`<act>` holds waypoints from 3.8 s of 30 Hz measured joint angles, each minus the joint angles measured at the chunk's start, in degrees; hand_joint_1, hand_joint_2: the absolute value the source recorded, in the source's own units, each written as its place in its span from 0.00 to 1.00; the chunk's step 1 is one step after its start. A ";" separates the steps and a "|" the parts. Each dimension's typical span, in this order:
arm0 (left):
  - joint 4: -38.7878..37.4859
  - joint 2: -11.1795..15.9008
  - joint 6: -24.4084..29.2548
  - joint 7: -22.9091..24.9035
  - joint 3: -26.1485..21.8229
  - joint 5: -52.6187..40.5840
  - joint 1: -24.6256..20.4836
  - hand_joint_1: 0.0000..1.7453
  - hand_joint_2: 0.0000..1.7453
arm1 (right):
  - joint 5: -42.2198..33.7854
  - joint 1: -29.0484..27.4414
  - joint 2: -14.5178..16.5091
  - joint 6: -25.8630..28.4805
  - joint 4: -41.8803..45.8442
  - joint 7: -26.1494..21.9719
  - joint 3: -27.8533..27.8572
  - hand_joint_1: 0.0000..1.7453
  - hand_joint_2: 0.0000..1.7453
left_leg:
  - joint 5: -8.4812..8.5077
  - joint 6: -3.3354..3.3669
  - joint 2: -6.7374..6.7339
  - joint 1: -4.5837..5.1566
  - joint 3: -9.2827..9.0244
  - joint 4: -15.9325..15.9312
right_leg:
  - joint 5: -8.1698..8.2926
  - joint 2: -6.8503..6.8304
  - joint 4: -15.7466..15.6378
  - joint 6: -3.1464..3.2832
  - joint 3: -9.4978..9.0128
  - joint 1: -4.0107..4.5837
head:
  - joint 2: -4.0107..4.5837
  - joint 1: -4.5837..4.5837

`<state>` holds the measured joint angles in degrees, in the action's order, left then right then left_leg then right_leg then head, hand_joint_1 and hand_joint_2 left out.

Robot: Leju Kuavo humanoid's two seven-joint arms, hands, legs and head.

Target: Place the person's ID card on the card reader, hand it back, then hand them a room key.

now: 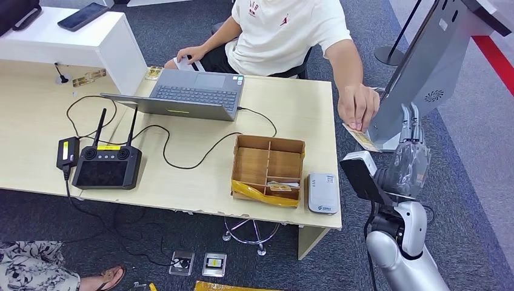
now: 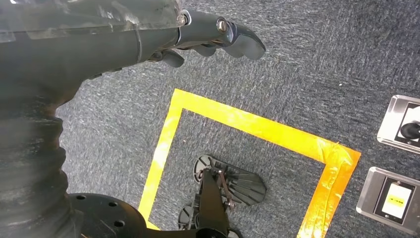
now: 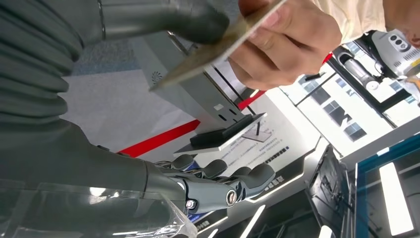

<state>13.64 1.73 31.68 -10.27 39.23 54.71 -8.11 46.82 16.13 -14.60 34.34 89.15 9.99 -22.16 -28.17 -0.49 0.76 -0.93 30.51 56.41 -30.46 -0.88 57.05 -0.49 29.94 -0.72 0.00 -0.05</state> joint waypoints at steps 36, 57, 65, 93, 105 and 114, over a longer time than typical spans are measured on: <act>0.00 0.00 0.16 1.20 1.42 -0.56 -0.26 0.00 1.00 | 2.13 -1.85 0.13 3.55 -5.39 1.73 -0.37 1.00 1.00 | 0.00 0.00 0.00 0.00 -0.02 0.00 | 0.00 0.03 -0.01 0.00 0.03 0.00 | 0.00 -0.01; 0.00 0.06 0.46 1.20 1.43 -0.03 -0.35 0.00 1.00 | -6.04 -1.38 6.50 5.08 -28.14 -9.12 4.84 1.00 1.00 | 0.00 0.00 0.00 0.00 0.00 0.00 | 0.00 0.03 0.00 0.00 0.03 0.00 | 0.00 0.01; 0.00 0.21 0.41 1.35 1.48 -0.60 -0.76 0.00 1.00 | -7.63 -0.17 9.80 5.11 -37.84 -11.69 6.46 1.00 1.00 | 0.00 0.00 -0.01 0.00 0.00 0.00 | 0.00 0.03 0.00 0.00 0.03 0.00 | 0.00 0.00; 0.00 0.39 0.38 2.09 2.50 -2.38 -1.11 0.00 1.00 | -3.05 0.94 13.37 5.24 -47.97 -18.27 19.66 1.00 1.00 | 0.00 0.00 -0.03 0.00 -0.01 0.00 | 0.00 0.12 0.00 0.00 0.04 0.00 | 0.00 0.00; 0.00 0.49 0.47 2.09 2.48 -2.02 -1.11 0.00 1.00 | -6.84 0.32 14.85 5.25 -35.42 -21.99 27.30 1.00 1.00 | 0.00 0.00 -0.07 0.00 -0.02 0.00 | 0.00 0.16 0.00 0.00 0.03 0.00 | 0.00 -0.01; 0.00 0.55 0.39 1.94 2.48 -1.88 -1.14 0.00 1.00 | -10.23 -0.27 15.86 5.19 -31.15 -20.93 24.60 1.00 1.00 | 0.00 0.00 -0.08 -0.01 -0.02 0.00 | 0.00 0.16 0.01 0.00 0.03 0.01 | 0.00 0.00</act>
<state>13.64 2.27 32.07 -8.33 41.70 52.83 -9.26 36.59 15.86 1.26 39.53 58.00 -10.94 2.45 -28.17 -0.49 0.68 -0.94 30.49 56.41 -30.47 -0.72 57.06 -0.49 29.98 -0.71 0.00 -0.05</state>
